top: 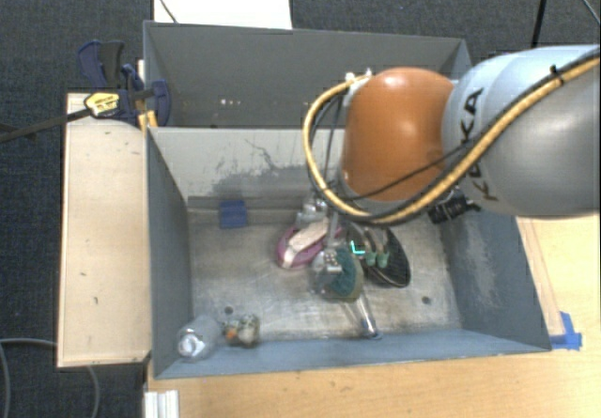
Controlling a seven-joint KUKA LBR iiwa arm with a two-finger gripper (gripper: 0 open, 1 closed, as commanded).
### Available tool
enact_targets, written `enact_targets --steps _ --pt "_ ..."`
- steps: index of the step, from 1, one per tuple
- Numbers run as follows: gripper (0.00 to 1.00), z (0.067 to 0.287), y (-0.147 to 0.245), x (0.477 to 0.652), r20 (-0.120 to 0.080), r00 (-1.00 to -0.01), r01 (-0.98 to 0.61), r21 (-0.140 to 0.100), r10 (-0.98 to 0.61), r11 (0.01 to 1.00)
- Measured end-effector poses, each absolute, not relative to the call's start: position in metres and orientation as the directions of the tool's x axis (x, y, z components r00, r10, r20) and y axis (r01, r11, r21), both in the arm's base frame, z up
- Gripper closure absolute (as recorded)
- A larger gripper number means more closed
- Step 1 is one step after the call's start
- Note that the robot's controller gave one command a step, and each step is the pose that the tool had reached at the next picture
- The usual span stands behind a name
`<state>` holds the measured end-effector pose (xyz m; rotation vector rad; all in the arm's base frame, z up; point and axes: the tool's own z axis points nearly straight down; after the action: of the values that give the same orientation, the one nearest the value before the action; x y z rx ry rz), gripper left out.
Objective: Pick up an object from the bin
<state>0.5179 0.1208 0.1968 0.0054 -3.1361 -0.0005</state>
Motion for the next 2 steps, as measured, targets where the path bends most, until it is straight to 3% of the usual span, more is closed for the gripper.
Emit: enact_targets --steps 1,2 --pt "0.00 0.120 0.069 0.551 0.003 -0.999 0.032 -0.002 0.032 0.999" --pt "0.00 0.092 0.080 0.571 -0.008 -0.993 0.116 0.002 0.116 0.993"
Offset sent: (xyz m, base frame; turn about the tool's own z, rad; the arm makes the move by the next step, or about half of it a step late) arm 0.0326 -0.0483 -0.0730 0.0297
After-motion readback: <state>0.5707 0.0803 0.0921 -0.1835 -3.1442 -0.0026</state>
